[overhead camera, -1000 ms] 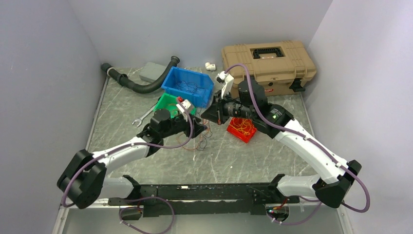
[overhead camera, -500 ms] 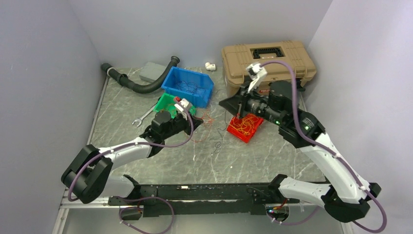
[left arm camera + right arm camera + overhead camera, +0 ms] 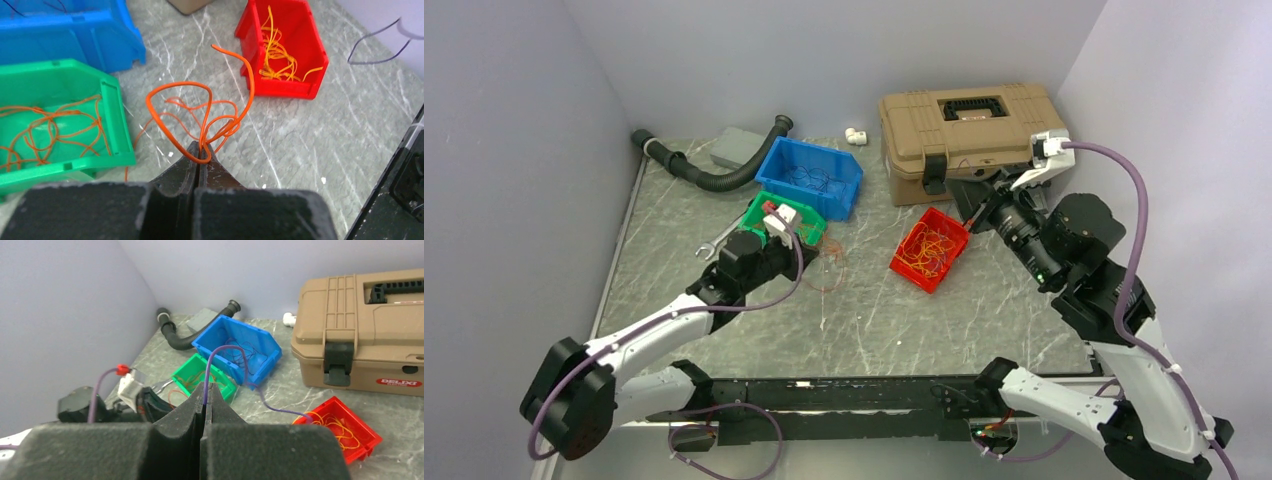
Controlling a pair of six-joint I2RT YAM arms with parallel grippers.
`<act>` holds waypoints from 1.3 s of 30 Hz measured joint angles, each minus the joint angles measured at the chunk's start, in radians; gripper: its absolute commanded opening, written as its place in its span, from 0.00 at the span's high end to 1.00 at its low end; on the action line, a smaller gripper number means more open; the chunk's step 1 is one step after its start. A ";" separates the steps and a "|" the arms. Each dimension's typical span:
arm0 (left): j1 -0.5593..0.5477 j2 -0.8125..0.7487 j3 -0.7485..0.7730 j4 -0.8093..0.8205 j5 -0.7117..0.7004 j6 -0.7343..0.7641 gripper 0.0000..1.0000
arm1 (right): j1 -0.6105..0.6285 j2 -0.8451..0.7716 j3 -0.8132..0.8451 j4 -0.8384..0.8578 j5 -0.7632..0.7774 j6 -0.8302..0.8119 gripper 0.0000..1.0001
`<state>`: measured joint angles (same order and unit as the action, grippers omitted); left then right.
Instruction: Untangle the cables
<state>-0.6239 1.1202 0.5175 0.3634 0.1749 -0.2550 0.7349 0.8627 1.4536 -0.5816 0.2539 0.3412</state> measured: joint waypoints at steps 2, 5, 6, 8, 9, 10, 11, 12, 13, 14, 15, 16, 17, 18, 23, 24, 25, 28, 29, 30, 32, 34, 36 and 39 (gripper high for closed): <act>0.000 -0.036 0.040 -0.074 -0.010 0.011 1.00 | 0.000 0.010 -0.002 0.000 0.012 -0.002 1.00; 0.003 -0.063 0.160 -0.194 -0.016 0.030 1.00 | 0.000 0.027 -0.016 0.003 0.018 -0.003 1.00; 0.006 -0.063 0.211 -0.230 -0.015 0.033 1.00 | 0.000 0.030 -0.023 0.004 0.019 -0.003 1.00; 0.012 -0.062 0.312 -0.290 -0.014 0.034 1.00 | 0.000 0.042 -0.034 0.007 0.019 -0.003 1.00; 0.015 -0.062 0.356 -0.318 -0.011 0.034 1.00 | 0.000 0.048 -0.039 0.008 0.018 -0.003 1.00; 0.018 -0.061 0.399 -0.345 -0.008 0.034 1.00 | 0.000 0.054 -0.045 0.007 0.018 -0.003 1.00; 0.020 -0.059 0.426 -0.359 -0.007 0.033 1.00 | 0.000 0.061 -0.050 0.007 0.018 -0.002 1.00; 0.023 -0.056 0.459 -0.383 -0.006 0.033 1.00 | 0.000 0.065 -0.055 0.008 0.018 -0.002 1.00; 0.027 -0.051 0.491 -0.404 -0.007 0.033 1.00 | 0.000 0.070 -0.060 0.008 0.018 -0.002 1.00; 0.029 -0.047 0.512 -0.418 -0.008 0.034 1.00 | 0.000 0.072 -0.064 0.008 0.017 -0.002 1.00; 0.031 -0.044 0.528 -0.434 -0.014 0.036 1.00 | 0.000 0.072 -0.068 0.009 0.017 -0.002 1.00; 0.033 -0.040 0.542 -0.449 -0.026 0.042 1.00 | 0.000 0.072 -0.070 0.011 0.016 -0.002 1.00; 0.035 -0.037 0.551 -0.461 -0.040 0.048 1.00 | 0.000 0.072 -0.071 0.014 0.016 -0.002 1.00; 0.039 -0.033 0.558 -0.469 -0.053 0.054 1.00 | 0.000 0.072 -0.072 0.016 0.016 -0.002 1.00; 0.103 -0.002 0.565 -0.489 -0.092 0.063 1.00 | 0.000 0.072 -0.073 0.034 0.010 -0.002 1.00; 0.119 0.005 0.563 -0.485 -0.099 0.062 1.00 | 0.000 0.072 -0.073 0.035 0.008 -0.002 1.00; 0.134 0.010 0.552 -0.472 -0.109 0.060 1.00 | 0.000 0.072 -0.073 0.037 0.006 -0.002 1.00; 0.172 0.010 0.489 -0.431 -0.145 0.055 1.00 | 0.000 0.072 -0.075 0.039 0.001 -0.001 1.00; 0.178 0.012 0.469 -0.420 -0.163 0.052 1.00 | 0.000 0.072 -0.075 0.040 -0.002 -0.001 1.00; 0.182 0.017 0.445 -0.407 -0.185 0.049 1.00 | 0.000 0.072 -0.075 0.041 -0.004 -0.001 1.00; 0.186 0.035 0.410 -0.391 -0.231 0.039 1.00 | 0.000 0.074 -0.076 0.044 -0.016 -0.001 1.00; 0.191 0.063 0.380 -0.378 -0.282 0.020 1.00 | 0.000 0.082 -0.077 0.051 -0.031 -0.001 1.00; 0.199 0.093 0.351 -0.361 -0.319 0.000 1.00 | 0.000 0.104 -0.077 0.060 -0.054 -0.001 1.00; 0.219 0.150 0.315 -0.342 -0.358 -0.035 1.00 | -0.001 0.162 -0.069 0.068 -0.091 -0.002 1.00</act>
<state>-0.4049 1.2701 0.8326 0.0216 -0.1829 -0.2897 0.7341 1.0248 1.3846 -0.5133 0.1631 0.3397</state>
